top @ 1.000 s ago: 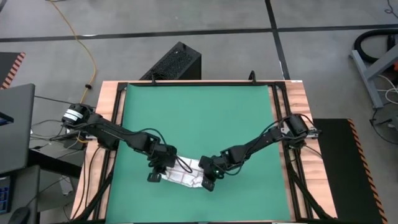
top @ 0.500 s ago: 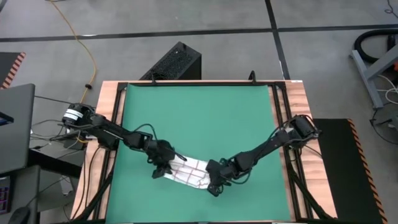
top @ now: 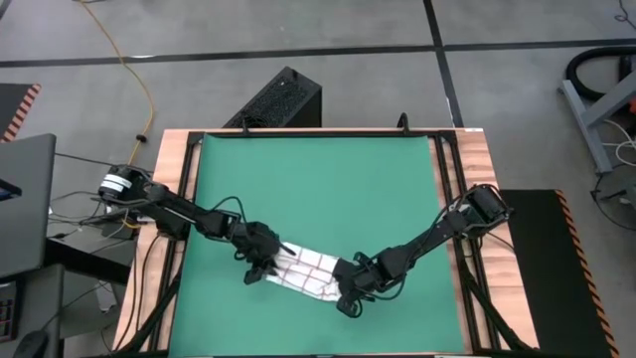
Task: Roll towel into tight, uniform cylinder
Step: Roll the kitchen towel on the table
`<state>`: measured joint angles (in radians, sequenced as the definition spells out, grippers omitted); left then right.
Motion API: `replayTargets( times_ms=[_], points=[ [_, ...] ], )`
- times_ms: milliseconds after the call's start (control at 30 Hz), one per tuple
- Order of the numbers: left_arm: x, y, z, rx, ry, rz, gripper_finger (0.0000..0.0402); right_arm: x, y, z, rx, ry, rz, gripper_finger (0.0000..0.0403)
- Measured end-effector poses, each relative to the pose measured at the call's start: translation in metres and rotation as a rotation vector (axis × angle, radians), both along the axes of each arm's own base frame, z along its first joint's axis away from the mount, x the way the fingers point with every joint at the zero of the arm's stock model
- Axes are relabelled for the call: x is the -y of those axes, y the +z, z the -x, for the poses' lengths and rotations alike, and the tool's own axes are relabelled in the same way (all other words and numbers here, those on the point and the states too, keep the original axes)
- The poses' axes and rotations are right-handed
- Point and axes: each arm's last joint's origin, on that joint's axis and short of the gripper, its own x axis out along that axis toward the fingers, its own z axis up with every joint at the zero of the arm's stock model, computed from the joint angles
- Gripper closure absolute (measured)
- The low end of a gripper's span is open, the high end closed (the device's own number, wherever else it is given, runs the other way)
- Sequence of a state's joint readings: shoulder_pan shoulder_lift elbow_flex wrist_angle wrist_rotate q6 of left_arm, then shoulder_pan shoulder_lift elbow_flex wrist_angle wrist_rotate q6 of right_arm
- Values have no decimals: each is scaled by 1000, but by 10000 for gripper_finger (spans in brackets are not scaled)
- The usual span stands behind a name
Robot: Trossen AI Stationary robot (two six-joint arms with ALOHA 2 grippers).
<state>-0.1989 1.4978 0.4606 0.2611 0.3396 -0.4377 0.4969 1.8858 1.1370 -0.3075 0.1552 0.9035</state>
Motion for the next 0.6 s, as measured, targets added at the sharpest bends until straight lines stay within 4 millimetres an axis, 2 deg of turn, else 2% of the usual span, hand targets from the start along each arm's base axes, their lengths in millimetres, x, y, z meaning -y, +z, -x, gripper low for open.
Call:
replayTargets(
  times_ms=[100, 200, 333, 467, 600],
  points=[
    [2, 5, 2, 44, -103, 6, 313, 0, 0, 0, -1, 20, 12, 367],
    [2, 12, 5, 75, -129, -4, 286, 0, 0, 1, -6, 22, 13, 367],
    [2, 30, 14, 152, -194, -62, 265, 0, 0, 1, -11, 24, 15, 367],
    [21, 43, 29, 292, -285, -354, 263, 0, 0, 1, -11, 24, 15, 367],
    [49, 44, 39, 441, -402, -681, 263, 0, 0, 1, -9, 24, 12, 367]
  ],
)
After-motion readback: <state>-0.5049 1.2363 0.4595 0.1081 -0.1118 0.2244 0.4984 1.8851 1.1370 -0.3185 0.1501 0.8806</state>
